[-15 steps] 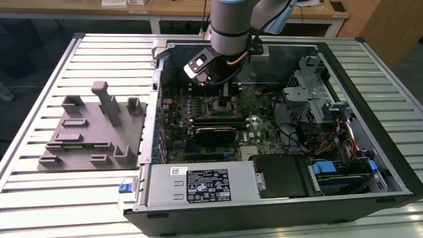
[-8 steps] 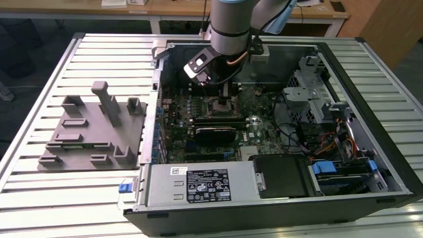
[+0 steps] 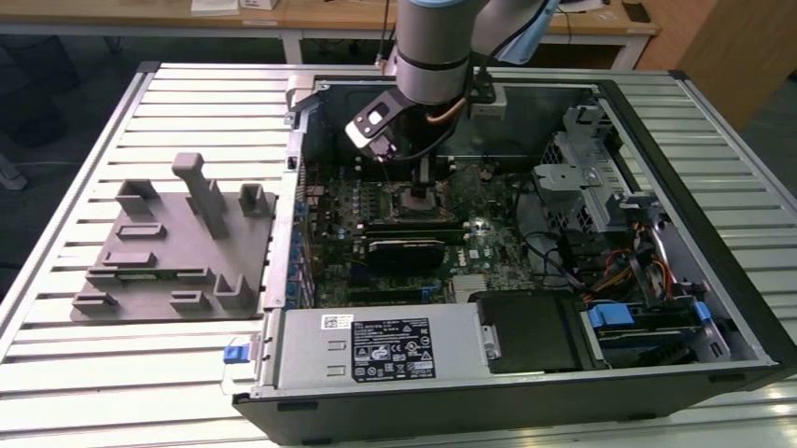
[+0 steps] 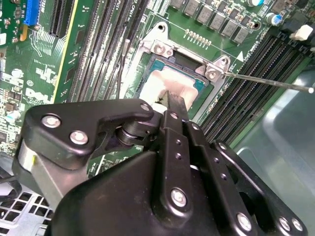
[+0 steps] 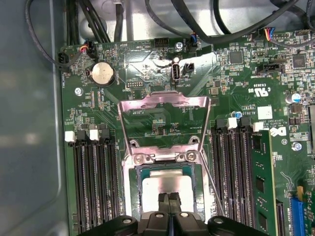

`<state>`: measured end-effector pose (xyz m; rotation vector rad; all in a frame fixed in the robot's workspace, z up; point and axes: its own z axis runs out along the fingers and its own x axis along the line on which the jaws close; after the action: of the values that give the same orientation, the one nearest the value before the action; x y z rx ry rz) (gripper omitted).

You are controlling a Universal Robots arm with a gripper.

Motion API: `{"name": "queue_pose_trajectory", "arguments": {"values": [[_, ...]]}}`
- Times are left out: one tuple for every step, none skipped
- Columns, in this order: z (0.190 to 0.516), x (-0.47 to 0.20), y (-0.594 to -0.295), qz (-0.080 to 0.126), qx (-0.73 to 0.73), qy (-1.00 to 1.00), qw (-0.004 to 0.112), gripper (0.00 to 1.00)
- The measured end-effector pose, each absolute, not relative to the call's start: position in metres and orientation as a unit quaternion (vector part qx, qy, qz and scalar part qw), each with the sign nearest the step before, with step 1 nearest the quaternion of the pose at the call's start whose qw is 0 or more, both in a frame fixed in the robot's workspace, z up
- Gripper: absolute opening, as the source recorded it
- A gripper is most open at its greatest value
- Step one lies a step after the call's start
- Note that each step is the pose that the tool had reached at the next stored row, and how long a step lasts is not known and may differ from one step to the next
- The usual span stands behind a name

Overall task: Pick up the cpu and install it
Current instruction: 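Place the cpu into insertion slot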

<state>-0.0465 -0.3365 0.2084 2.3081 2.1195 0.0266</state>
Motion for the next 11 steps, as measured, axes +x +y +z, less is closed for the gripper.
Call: {"name": "queue_pose_trajectory", "arguments": {"values": [[0.2078,-0.0466,-0.3365,0.008,0.735,0.678,0.004,0.11],[0.2073,-0.0466,-0.3365,0.008,0.732,0.681,0.004,0.11],[0.2067,-0.0466,-0.3365,0.009,0.729,0.684,0.004,0.11],[0.2063,-0.0466,-0.3365,0.009,0.727,0.686,0.004,0.11],[0.2057,-0.0467,-0.3365,0.008,0.726,0.688,0.004,0.11],[0.2049,-0.0467,-0.3365,0.009,0.725,0.689,0.004,0.11],[0.204,-0.0466,-0.3365,0.009,0.723,0.69,0.004,0.11],[0.2033,-0.0467,-0.3365,0.009,0.723,0.691,0.004,0.11],[0.2027,-0.0467,-0.3365,0.008,0.722,0.692,0.004,0.11],[0.2023,-0.0467,-0.3365,0.009,0.722,0.692,0.004,0.11],[0.2018,-0.0467,-0.3365,0.009,0.722,0.692,0.004,0.11]]}}
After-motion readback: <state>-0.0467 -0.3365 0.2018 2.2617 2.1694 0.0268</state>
